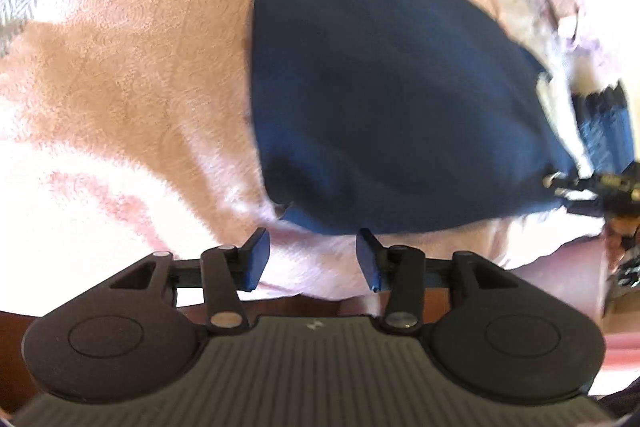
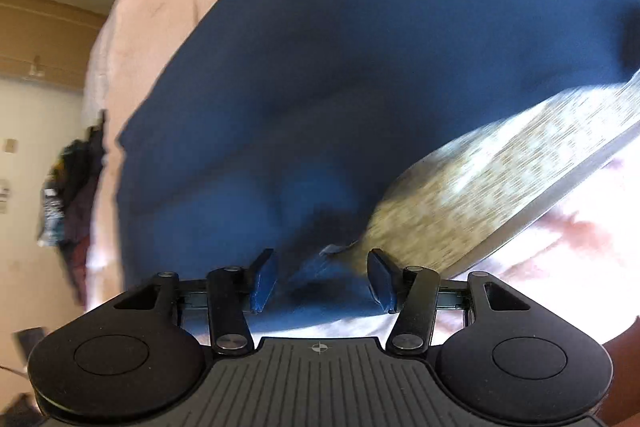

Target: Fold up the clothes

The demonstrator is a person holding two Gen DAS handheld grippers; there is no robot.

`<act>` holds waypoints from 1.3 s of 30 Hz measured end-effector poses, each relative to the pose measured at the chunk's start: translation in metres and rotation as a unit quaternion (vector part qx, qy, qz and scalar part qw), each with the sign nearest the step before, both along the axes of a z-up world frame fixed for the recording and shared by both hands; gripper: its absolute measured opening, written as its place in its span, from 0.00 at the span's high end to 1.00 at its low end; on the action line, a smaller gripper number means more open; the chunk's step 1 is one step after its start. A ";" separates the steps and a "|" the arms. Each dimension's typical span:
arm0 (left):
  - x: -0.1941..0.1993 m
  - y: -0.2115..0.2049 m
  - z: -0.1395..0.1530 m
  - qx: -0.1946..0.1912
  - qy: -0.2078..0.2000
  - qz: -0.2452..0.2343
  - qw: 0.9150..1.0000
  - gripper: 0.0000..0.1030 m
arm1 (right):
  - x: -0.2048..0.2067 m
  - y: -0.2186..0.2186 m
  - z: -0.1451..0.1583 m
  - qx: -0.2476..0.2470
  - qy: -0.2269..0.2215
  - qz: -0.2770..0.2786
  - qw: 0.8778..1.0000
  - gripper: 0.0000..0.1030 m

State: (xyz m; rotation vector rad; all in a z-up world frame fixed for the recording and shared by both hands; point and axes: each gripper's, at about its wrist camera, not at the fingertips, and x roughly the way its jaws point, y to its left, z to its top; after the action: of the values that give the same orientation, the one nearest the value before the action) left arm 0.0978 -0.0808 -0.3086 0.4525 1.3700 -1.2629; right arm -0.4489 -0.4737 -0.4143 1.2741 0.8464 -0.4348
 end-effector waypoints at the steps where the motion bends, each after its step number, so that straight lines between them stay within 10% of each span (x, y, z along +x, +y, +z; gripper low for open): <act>1: 0.002 0.001 0.001 -0.008 0.004 0.006 1.000 0.59 | 0.001 0.001 -0.001 0.012 -0.009 0.003 1.000 0.48; 9: 0.012 -0.017 -0.012 0.004 0.025 0.006 1.000 0.60 | -0.003 -0.001 0.007 0.024 -0.012 0.007 1.000 0.48; 12: 0.010 -0.021 -0.019 0.023 0.035 0.009 0.999 0.83 | 0.000 -0.002 0.001 0.027 -0.014 0.004 1.000 0.49; 14: 0.008 -0.018 -0.010 0.010 0.035 -0.006 0.999 1.00 | -0.001 -0.002 -0.001 0.030 -0.011 0.003 0.999 0.93; 16: 0.005 -0.014 0.002 -0.006 0.035 -0.024 0.999 1.00 | -0.006 0.000 0.003 0.026 -0.020 0.002 0.999 0.97; 39: -0.010 -0.021 0.005 0.046 -0.015 -0.062 0.997 0.95 | -0.008 0.027 0.027 -0.009 0.039 0.054 0.998 1.00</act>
State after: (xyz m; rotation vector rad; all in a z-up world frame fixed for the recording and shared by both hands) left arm 0.0876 -0.1019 -0.3033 0.6267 1.3958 -1.2925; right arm -0.4565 -0.4466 -0.3873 1.1950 0.9720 -0.4065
